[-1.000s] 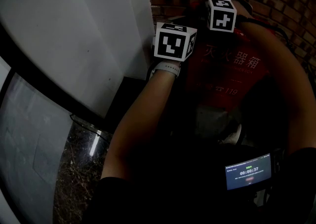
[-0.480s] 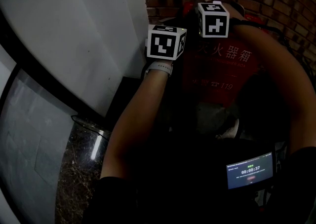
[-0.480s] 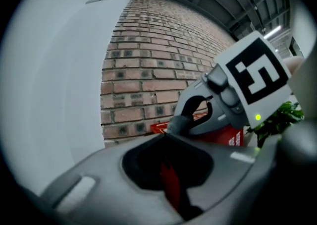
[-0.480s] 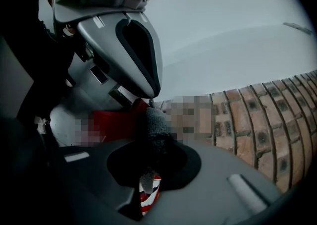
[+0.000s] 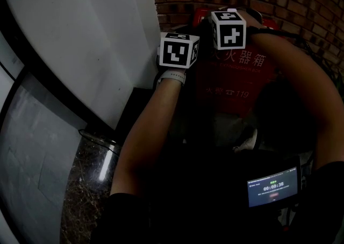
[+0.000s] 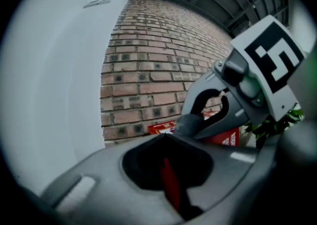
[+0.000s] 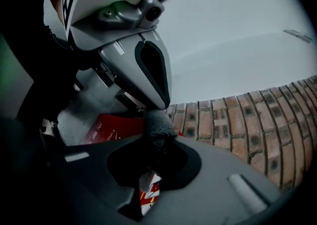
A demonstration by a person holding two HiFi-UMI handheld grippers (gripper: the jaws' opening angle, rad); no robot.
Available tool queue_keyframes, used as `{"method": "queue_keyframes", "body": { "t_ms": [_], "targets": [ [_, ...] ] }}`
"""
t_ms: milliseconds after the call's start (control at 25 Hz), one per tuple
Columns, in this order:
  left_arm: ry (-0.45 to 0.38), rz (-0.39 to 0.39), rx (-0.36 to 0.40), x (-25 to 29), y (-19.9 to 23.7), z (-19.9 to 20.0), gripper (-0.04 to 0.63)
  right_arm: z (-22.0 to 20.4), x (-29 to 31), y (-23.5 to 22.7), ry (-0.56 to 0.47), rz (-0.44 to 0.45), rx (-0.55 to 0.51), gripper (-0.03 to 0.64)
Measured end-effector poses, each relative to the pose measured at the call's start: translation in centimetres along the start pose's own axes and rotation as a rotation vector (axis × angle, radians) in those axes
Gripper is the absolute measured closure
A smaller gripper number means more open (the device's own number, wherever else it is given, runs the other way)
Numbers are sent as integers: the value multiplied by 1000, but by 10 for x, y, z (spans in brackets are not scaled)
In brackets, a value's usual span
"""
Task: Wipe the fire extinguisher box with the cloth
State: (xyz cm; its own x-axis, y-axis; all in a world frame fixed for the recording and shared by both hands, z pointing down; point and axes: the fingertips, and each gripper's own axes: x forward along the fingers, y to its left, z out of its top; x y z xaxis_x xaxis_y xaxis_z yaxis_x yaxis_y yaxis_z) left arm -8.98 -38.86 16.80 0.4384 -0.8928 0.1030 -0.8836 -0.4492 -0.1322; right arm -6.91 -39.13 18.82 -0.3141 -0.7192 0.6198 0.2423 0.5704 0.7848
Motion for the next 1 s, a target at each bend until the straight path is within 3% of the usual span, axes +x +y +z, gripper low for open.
{"method": "queue_keyframes", "body": {
  "t_ms": [320, 520, 1000],
  "targets": [
    [-54, -38, -21, 3, -20, 21, 594, -41, -19, -38, 40, -69, 99, 592],
    [-53, -44, 8, 12, -27, 23, 594, -67, -11, -42, 54, -24, 185, 592],
    [-47, -78, 4, 41, -36, 19, 594, -117, 35, -38, 177, 84, 234, 592]
  ]
}}
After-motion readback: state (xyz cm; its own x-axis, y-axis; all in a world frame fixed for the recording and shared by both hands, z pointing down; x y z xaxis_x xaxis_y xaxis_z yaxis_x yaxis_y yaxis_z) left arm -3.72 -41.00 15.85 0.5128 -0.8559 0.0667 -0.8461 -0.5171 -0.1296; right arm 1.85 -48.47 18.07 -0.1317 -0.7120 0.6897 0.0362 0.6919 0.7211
